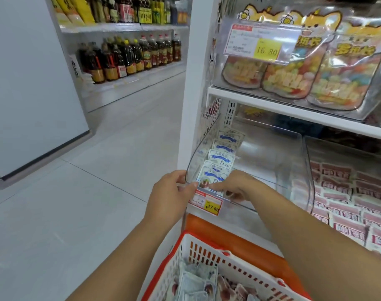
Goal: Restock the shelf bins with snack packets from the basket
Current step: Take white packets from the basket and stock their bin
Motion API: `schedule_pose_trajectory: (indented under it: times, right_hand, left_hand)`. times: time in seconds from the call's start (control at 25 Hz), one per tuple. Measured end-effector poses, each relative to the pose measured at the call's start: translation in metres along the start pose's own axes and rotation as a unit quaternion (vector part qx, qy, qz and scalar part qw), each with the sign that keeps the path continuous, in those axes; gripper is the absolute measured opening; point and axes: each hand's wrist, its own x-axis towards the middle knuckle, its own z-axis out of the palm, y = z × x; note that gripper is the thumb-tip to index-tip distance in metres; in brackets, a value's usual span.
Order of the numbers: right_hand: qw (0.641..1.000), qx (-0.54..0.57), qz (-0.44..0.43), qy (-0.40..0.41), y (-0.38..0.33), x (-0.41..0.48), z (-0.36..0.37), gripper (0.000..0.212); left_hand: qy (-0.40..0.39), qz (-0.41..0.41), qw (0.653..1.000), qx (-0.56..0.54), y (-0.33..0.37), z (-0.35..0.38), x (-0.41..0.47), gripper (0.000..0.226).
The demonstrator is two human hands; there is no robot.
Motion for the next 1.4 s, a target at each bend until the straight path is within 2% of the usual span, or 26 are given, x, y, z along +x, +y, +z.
schedule_pose_trajectory:
  times: [0.12,0.24,0.4,0.64,0.76,0.92,1.08,1.28,1.4]
  right_hand:
    - [0.991,0.113,0.026,-0.062,0.003,0.0,-0.003,0.029]
    - [0.987,0.157,0.016,-0.041,0.005,-0.001,-0.005,0.02]
    - [0.987,0.16,-0.018,0.027,0.005,0.006,-0.002,0.022]
    - [0.992,0.122,-0.014,0.018,0.007,0.004,-0.001,0.025]
    - [0.995,0.104,-0.003,0.012,0.009,0.005,-0.002,0.033]
    - [0.987,0.149,0.002,0.064,0.008,0.012,-0.006,0.047]
    - [0.966,0.253,-0.009,0.049,0.005,0.019,-0.002,0.039]
    - [0.968,0.237,-0.03,0.075,0.003,0.019,0.0,0.038]
    - [0.963,0.266,0.0,0.034,0.003,0.011,-0.004,0.033]
  left_hand:
    - [0.022,0.007,1.0,-0.013,-0.002,0.001,0.007,0.028]
    - [0.035,0.002,0.999,-0.027,-0.008,0.001,0.011,0.022]
    - [0.04,-0.003,0.999,-0.026,-0.011,0.003,0.014,0.019]
    - [0.043,-0.003,0.999,-0.013,-0.008,0.003,0.011,0.026]
    - [0.031,0.004,0.999,-0.018,-0.006,0.003,0.008,0.03]
    - [0.013,0.004,0.999,-0.031,-0.004,0.001,0.005,0.032]
    - [0.012,0.0,0.999,-0.035,-0.005,0.001,0.005,0.033]
    - [0.018,-0.001,0.999,-0.026,-0.005,0.002,0.007,0.033]
    - [0.02,-0.001,0.999,-0.026,-0.005,0.002,0.007,0.033]
